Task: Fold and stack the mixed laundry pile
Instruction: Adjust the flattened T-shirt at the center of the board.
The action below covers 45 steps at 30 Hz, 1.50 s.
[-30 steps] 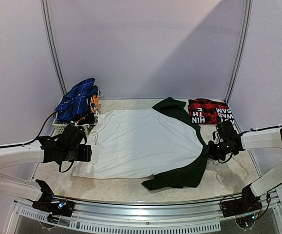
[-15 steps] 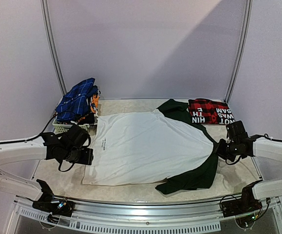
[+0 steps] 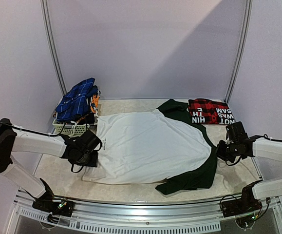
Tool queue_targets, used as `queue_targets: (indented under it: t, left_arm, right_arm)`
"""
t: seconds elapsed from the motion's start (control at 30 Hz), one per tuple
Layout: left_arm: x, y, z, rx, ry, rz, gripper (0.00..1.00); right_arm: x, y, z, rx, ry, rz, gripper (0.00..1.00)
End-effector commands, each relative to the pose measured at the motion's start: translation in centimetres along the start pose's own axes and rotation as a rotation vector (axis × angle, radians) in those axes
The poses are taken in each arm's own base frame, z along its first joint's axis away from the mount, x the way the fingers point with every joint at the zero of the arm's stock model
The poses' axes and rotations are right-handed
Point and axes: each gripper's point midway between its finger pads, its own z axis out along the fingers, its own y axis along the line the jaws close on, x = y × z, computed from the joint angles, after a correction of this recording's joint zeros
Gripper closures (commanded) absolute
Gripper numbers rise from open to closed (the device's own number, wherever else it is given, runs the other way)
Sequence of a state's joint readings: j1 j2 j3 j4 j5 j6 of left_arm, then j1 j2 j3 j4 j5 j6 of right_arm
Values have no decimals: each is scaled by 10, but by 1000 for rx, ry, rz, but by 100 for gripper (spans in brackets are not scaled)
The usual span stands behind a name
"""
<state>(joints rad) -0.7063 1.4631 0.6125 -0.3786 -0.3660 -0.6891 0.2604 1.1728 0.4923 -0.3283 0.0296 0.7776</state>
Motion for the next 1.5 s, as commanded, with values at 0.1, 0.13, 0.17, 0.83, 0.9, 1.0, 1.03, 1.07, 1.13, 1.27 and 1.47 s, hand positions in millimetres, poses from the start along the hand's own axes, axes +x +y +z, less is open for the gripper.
queue_targets:
  t: [0.1,0.13,0.17,0.83,0.9,1.0,1.03,1.07,1.13,1.27,1.47]
  left_arm:
    - [6,-13,18,48,22,-14,99]
    - [2,-16,15,63,11,-11,100]
    - [-4,-18,10,78,-6,-8,100]
    - [-76,-14,13,30,-54,-48,43]
    - [-76,-12,3,13,-87,-37,3]
    - [-74,0,-14,-32,-114,-33,0]
    - [-71,5,-18,-44,-114,-34,0]
    - [-69,10,-25,-47,-122,-42,0]
    - [-61,19,-34,-65,-125,-50,0]
    - [-38,32,-45,-51,-107,-83,3]
    - [-3,35,-37,11,-59,-137,18]
  right_arm:
    - [5,-2,2,-6,16,-19,90]
    - [5,-2,2,-7,16,-19,90]
    - [5,-2,2,-7,16,-18,90]
    - [5,10,3,-51,41,-39,85]
    - [7,13,1,-69,53,-56,78]
    - [9,21,-3,-107,73,-79,68]
    - [10,23,-3,-118,77,-84,65]
    - [11,24,-4,-125,82,-91,63]
    - [13,26,-5,-135,93,-100,57]
    - [21,31,-12,-127,115,-142,49]
    - [41,27,-27,-78,142,-211,42]
